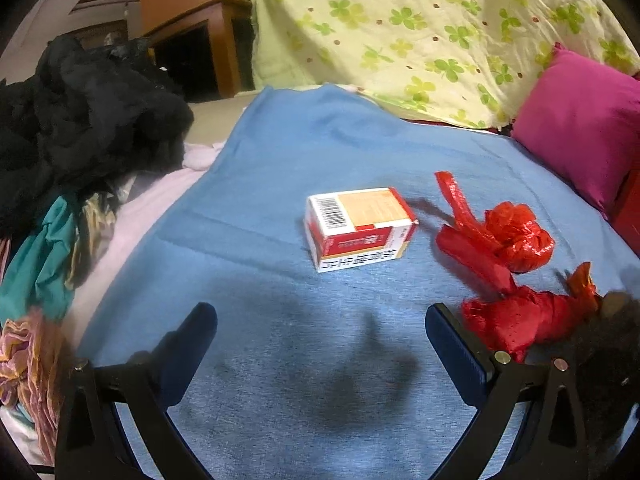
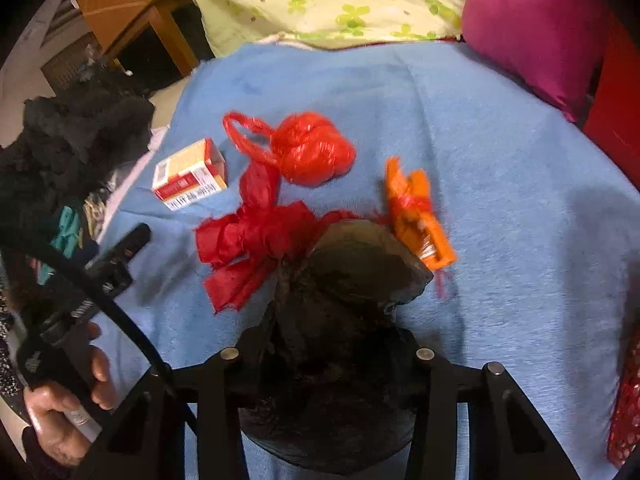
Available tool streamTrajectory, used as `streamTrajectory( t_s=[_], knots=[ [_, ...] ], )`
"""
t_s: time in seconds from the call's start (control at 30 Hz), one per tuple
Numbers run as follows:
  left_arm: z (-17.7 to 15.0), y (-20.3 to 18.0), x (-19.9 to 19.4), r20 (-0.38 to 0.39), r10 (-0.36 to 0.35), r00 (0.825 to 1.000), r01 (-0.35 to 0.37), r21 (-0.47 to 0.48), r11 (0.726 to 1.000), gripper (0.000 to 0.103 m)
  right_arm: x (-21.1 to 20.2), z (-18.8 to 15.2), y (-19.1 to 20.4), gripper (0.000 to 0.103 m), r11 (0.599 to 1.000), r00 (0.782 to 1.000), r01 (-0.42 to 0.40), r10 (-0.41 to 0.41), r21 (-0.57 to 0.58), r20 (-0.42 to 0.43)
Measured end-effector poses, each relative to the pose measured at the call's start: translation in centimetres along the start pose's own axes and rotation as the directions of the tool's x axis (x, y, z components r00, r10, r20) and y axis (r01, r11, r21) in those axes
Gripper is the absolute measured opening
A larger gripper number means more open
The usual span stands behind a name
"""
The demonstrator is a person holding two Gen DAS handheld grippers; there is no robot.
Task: Collect trash
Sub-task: 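Grasp the red plastic bag with the left tool, then carry the red bag and black bag over the red basket and open both tools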
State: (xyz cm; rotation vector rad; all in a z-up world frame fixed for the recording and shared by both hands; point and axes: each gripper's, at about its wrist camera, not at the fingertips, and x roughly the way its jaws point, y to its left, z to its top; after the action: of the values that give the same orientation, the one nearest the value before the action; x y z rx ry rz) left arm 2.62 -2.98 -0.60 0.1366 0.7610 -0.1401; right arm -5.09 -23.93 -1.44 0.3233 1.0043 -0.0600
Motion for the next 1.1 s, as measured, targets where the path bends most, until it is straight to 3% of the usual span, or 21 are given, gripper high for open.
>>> streamTrajectory(
  t_s=[0.33,0.4,0.53,0.7,0.8,0.87,1.1],
  knots=[
    [-0.1,-2.7,-0.6,0.030,-0.082,0.996,0.079,0.086,0.993,0.103,-4.3,0.5,-2.3,0.047,1.000,0.992,-0.010,0.008,0.010,0.126],
    [0.2,-3.3,-0.5,0.026,-0.137,0.990,0.133,0.099,0.986,0.103,-4.7,0.6,-2.7,0.047,1.000,0.990,-0.001,-0.001,0.015,0.143],
    [0.5,-5.0,0.1,-0.019,-0.282,0.959,0.282,0.143,0.949,0.103,-4.4,0.6,-3.4,0.047,0.999,0.991,0.009,-0.015,0.044,0.132],
    [-0.3,-7.8,0.9,-0.092,-0.369,0.925,0.381,0.240,0.893,0.079,-4.7,0.8,-4.0,0.047,0.998,0.989,0.014,-0.022,0.054,0.145],
    [-0.8,-8.3,1.9,-0.165,-0.406,0.899,0.435,0.227,0.871,0.037,-4.7,0.8,-4.2,0.047,0.998,0.989,0.016,-0.025,0.060,0.146],
    [-1.1,-8.3,2.2,-0.193,-0.414,0.889,0.450,0.213,0.867,0.016,-4.7,0.8,-4.1,0.047,0.998,0.989,0.017,-0.026,0.062,0.149],
    [-1.2,-7.8,0.7,-0.174,-0.466,0.867,0.495,0.198,0.846,0.007,-5.6,0.9,-3.4,0.047,0.999,0.978,0.038,-0.044,0.030,0.204]
  ],
)
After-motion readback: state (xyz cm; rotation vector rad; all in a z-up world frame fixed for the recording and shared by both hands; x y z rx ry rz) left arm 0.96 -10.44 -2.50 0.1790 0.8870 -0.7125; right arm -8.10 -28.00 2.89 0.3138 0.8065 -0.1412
